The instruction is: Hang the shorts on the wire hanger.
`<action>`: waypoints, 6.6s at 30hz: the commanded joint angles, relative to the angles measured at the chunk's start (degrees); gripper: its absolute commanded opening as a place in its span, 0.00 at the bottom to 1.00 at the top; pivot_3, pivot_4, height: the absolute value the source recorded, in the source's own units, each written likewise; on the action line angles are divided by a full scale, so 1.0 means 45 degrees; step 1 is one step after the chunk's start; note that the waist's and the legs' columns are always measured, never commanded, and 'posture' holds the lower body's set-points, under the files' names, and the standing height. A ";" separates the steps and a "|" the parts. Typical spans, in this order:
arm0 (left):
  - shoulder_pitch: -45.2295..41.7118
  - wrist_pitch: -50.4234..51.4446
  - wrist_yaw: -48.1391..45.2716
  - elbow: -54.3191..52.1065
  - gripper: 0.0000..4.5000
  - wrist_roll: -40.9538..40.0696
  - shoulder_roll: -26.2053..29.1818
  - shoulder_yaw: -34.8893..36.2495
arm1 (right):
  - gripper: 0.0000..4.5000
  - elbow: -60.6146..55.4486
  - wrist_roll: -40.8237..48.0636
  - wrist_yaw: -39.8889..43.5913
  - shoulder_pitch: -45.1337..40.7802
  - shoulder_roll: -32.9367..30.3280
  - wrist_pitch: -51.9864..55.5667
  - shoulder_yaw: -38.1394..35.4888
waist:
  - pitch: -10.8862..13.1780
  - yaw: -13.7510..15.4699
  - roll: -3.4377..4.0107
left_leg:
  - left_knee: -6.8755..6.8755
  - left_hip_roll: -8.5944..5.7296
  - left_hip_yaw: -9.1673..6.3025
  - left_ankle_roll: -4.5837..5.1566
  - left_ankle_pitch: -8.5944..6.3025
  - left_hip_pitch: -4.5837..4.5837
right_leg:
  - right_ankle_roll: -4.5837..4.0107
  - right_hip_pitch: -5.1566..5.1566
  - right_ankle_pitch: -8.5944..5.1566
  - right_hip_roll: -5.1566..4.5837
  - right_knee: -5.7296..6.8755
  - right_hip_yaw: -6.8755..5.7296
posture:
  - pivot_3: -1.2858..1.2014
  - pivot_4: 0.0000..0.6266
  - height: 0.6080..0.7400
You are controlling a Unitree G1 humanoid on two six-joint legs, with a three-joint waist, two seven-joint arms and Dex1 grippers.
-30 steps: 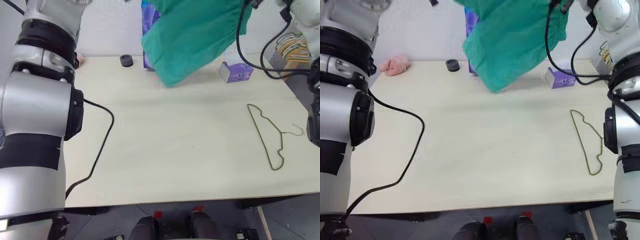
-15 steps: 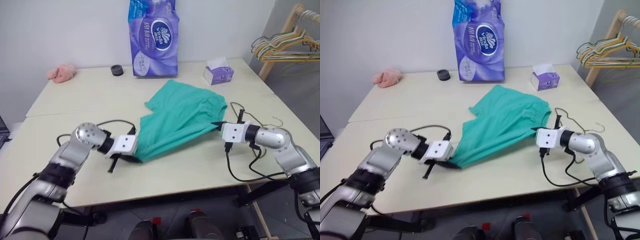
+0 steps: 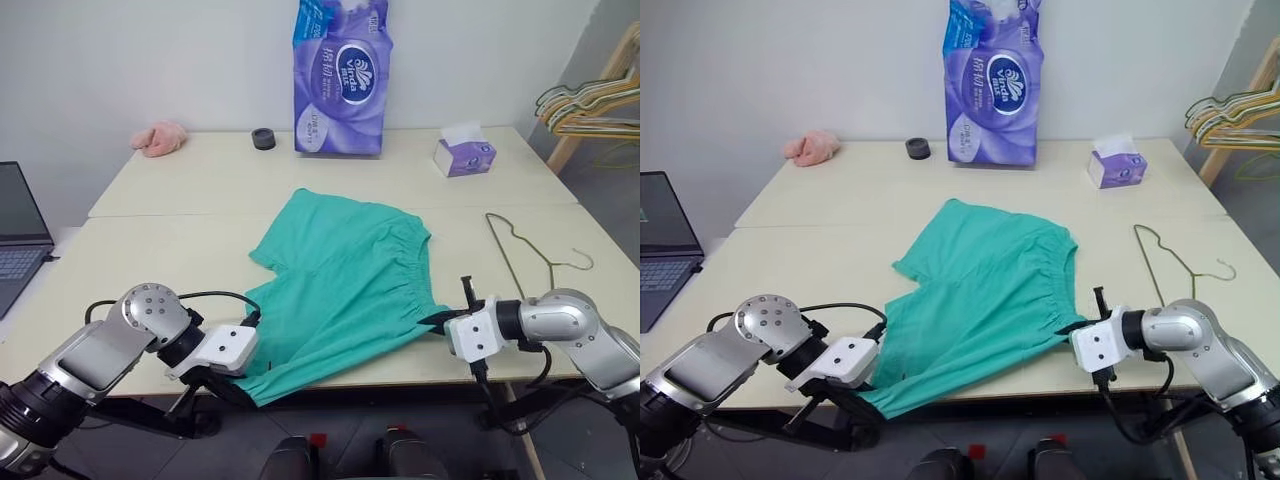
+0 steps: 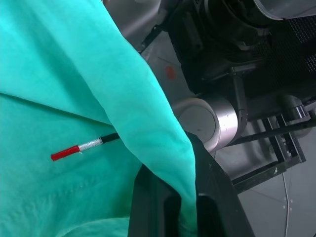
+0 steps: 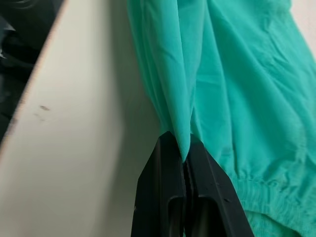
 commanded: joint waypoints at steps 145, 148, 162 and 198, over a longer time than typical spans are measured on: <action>-0.5163 0.4551 0.2631 0.5604 0.91 -0.0170 -0.5680 0.1752 | 0.00 0.0269 -0.4525 -0.7473 -0.1068 0.1555 -0.1106 -0.1811 | -0.0085 -0.0374 -0.0129 | -0.0029 -0.0029 -0.0035 0.0015 -0.0031 0.0111 | 0.0041 0.0147 -0.0030 -0.0037 -0.0085 0.0019 | 0.47 0.12 1.00; -0.5154 0.4467 0.2529 0.5657 0.75 -0.0129 -0.5669 0.1723 | 0.00 0.0265 -0.4507 -0.7463 -0.1053 0.1644 -0.1123 -0.1869 | -0.0085 -0.0375 -0.0129 | -0.0028 -0.0031 -0.0034 0.0016 -0.0031 0.0111 | 0.0041 0.0147 -0.0031 -0.0036 -0.0085 0.0019 | 0.47 0.12 1.00; -0.4863 0.4396 0.2442 0.5423 0.00 0.0056 -0.5666 0.1687 | 0.00 0.0211 -0.4589 -0.7493 -0.1022 0.1708 -0.1234 -0.2072 | -0.0083 -0.0396 -0.0127 | -0.0028 -0.0031 -0.0034 0.0016 -0.0031 0.0113 | 0.0041 0.0147 -0.0031 -0.0035 -0.0083 0.0020 | 0.47 0.12 1.00; -0.4640 -0.1079 0.2670 0.5083 0.00 0.2511 -0.5820 0.0761 | 0.77 -0.4573 0.6846 -0.1812 -0.0399 -0.0251 1.3208 -0.3739 | -0.0070 -0.0333 -0.0118 | -0.0027 -0.0010 -0.0045 0.0022 -0.0036 0.0108 | 0.0100 0.0152 -0.0064 -0.0071 -0.0105 0.0010 | 0.46 0.12 1.00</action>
